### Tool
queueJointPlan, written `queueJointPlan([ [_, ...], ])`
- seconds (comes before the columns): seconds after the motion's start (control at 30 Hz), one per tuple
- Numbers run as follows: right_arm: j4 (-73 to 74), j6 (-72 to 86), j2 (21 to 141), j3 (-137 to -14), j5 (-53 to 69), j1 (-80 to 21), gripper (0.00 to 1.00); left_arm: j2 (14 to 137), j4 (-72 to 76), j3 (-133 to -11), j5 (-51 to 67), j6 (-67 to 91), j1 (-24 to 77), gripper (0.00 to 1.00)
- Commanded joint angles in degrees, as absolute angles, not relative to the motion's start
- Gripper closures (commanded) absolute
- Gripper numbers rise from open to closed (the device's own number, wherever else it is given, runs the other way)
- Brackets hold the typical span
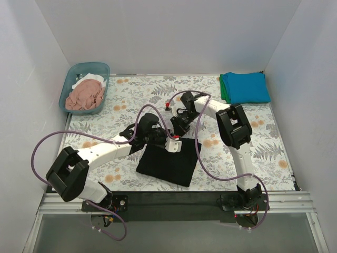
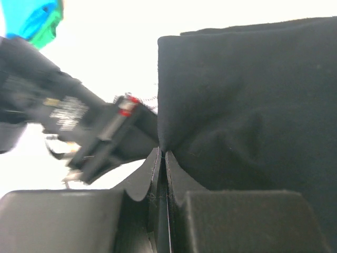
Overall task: Fold and stack the t-shirts
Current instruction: Fold the tshirt
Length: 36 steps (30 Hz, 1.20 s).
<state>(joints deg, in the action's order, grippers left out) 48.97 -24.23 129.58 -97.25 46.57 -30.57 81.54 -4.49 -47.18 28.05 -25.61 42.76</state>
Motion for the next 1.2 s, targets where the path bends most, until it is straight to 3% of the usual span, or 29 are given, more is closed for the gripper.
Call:
queueJointPlan([
  [0.0,51.0,-25.1,133.7,-98.4,48.2,-30.8,0.81,77.9,2.1,-45.9,30.6,-27.5,43.2,1.00],
  [0.3,50.9,-25.9,132.6,-99.1,47.0,-30.1,0.81,83.8,23.6,-37.4,28.4,-28.9,43.1,1.00],
  [0.5,51.1,-24.8,129.8,-105.1,39.0,-27.2,0.75,85.0,26.0,-36.5,27.9,-23.8,42.8,0.66],
  [0.57,51.8,-25.0,128.5,-108.8,36.1,-25.1,0.66,81.3,18.6,-41.7,29.5,-14.7,42.0,0.58],
  [0.67,52.7,-26.4,124.8,-110.2,33.2,-22.5,0.50,78.7,2.3,-49.5,34.0,-3.6,38.8,0.37],
  [0.8,54.1,-27.5,117.4,-105.7,32.1,-19.9,0.49,76.6,-8.9,-51.8,36.9,15.6,33.2,0.36],
  [0.97,54.3,-27.1,109.1,-91.5,36.8,-19.1,0.51,76.8,-14.0,-49.9,39.4,27.4,27.3,0.41],
  [1.17,53.3,-31.5,104.2,-79.6,39.4,-19.2,0.45,78.0,-16.5,-45.0,44.6,37.3,26.1,0.43],
])
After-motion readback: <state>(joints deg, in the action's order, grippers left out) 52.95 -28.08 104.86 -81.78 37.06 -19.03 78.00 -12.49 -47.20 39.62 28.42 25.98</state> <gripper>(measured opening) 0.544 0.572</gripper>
